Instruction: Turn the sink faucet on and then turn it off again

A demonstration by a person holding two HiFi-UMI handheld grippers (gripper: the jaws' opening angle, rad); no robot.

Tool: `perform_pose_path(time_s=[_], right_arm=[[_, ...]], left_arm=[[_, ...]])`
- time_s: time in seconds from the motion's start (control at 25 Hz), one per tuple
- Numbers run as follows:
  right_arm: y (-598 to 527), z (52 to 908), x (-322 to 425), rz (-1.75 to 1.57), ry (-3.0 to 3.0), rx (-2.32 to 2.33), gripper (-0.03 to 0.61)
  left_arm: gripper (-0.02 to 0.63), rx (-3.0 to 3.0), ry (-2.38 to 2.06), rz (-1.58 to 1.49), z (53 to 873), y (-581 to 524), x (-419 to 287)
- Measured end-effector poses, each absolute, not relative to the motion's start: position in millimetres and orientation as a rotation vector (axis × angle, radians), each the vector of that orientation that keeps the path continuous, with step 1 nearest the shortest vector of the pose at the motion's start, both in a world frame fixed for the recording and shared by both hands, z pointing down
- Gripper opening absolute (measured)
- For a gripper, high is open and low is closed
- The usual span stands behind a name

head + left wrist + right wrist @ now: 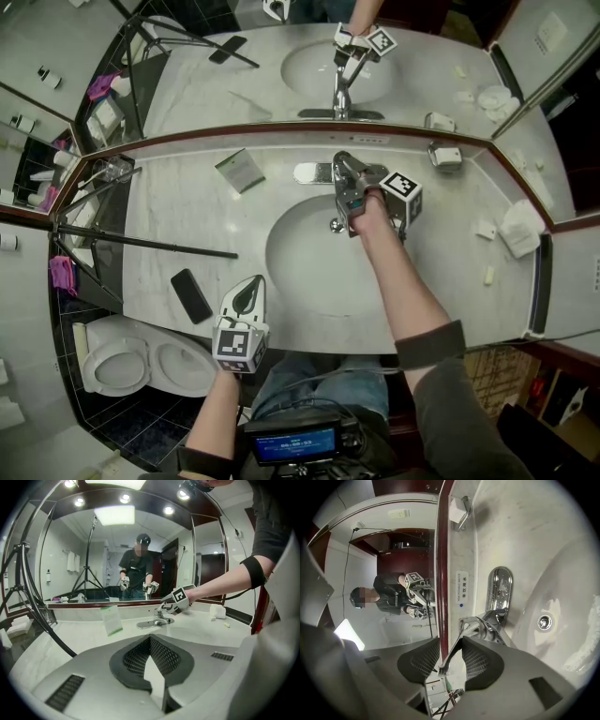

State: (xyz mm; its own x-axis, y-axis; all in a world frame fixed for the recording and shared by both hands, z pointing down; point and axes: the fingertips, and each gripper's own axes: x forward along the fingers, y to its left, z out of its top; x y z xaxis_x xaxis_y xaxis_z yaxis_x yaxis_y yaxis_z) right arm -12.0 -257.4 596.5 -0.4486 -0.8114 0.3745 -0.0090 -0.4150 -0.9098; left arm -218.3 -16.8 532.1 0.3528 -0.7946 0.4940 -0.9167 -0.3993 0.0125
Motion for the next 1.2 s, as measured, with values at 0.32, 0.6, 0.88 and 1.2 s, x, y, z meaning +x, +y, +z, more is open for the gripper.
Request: perform_pose_path(time_s=[0.32,0.6,0.88,1.2], right_arm=[[-256.0,582.2,-14.0,-1.974,1.307,-1.223,0.132],[-258.0,585.3,-13.3,-1.971,1.329,-1.228,0.132],[-257.5,580.9,-13.7,-1.967,1.327,-1.237,0.131],[-256.7,592.5,-5.7,-1.970,1.383,-1.282,0.132]], left_arm=[[0.002,2.329,-1.533,0.597,525.5,-17.7,-218.7],[0.002,2.328,-1.520,0.614,531.0,-13.5,-217.8],[0.002,2.329,-1.524,0.612,526.7,-12.1,-217.2],[0.002,2.333,-1.541,0.615,523.2,-5.2,-221.8]])
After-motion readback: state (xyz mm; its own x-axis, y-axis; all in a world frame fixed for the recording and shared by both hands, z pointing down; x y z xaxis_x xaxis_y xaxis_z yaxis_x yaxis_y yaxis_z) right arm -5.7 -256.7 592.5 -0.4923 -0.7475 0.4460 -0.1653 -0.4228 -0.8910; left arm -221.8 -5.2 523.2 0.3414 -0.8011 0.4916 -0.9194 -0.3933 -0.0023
